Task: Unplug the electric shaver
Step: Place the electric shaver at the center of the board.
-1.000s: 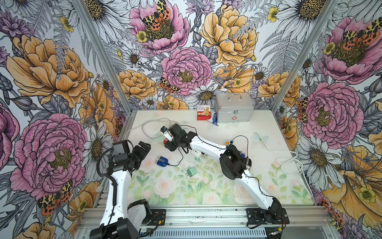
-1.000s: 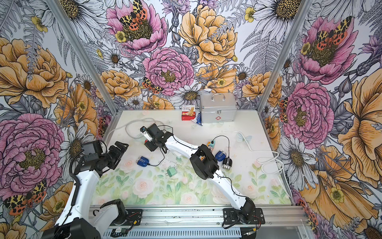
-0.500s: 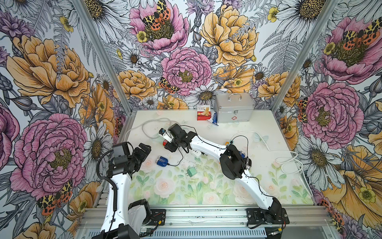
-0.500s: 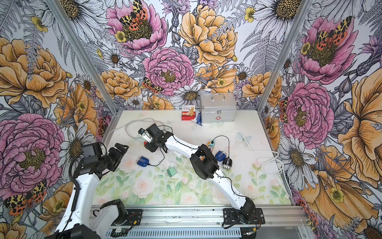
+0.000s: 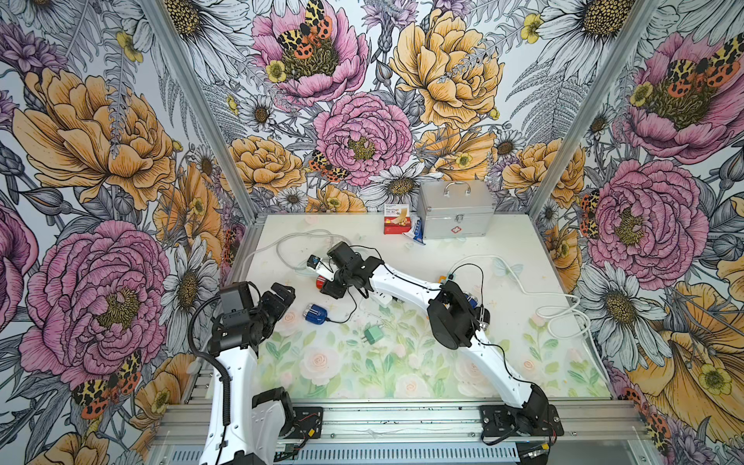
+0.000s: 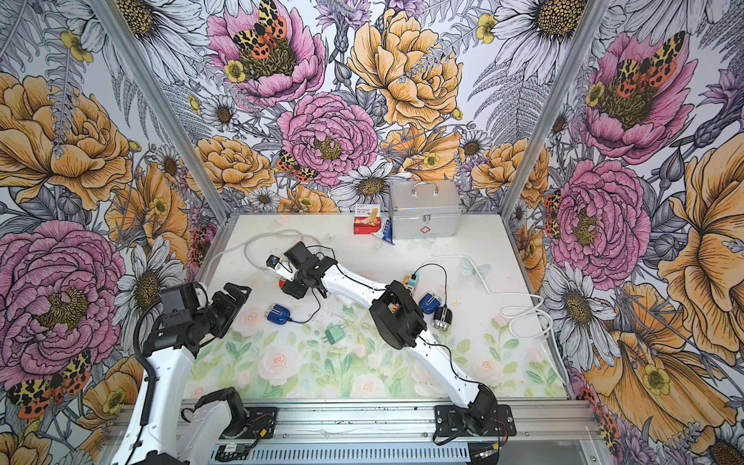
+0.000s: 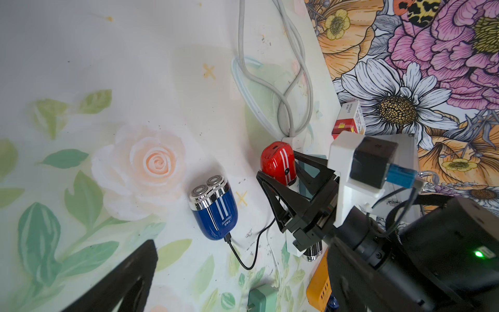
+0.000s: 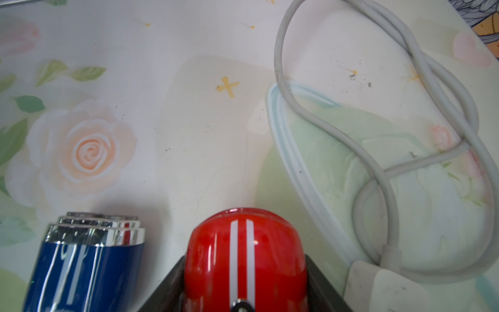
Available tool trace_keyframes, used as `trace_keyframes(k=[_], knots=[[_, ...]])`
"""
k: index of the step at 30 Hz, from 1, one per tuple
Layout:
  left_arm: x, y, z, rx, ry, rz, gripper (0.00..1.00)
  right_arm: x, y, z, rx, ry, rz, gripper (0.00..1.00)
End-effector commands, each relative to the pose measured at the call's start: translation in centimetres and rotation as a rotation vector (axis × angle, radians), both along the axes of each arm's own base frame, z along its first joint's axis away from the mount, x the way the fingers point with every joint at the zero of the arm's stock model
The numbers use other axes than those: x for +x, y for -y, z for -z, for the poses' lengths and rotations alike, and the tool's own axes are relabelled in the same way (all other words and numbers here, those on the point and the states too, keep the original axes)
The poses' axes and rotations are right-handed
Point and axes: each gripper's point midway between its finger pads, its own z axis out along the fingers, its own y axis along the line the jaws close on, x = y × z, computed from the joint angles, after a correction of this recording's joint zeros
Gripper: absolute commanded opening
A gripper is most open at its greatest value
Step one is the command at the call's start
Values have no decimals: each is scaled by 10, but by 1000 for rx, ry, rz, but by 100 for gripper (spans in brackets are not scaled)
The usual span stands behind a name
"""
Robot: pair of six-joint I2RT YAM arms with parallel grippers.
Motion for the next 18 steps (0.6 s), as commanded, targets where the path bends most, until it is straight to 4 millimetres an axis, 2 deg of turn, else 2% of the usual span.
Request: trace_keyframes(k=[1,7,11,18], knots=[[-4,2,1,-4,10,10,99,-7,-1,-11,-2,32,-63,42],[-6,3,-4,-1,35,11,98,-17,16,-16,-42,7,-47,42],[-5,3,-5,2,41,11,99,-20,18,-22,-22,-30,-28,44],[-9,5,-9,-2,65,6,99,-21,18,-14,-22,-87,-11,48]])
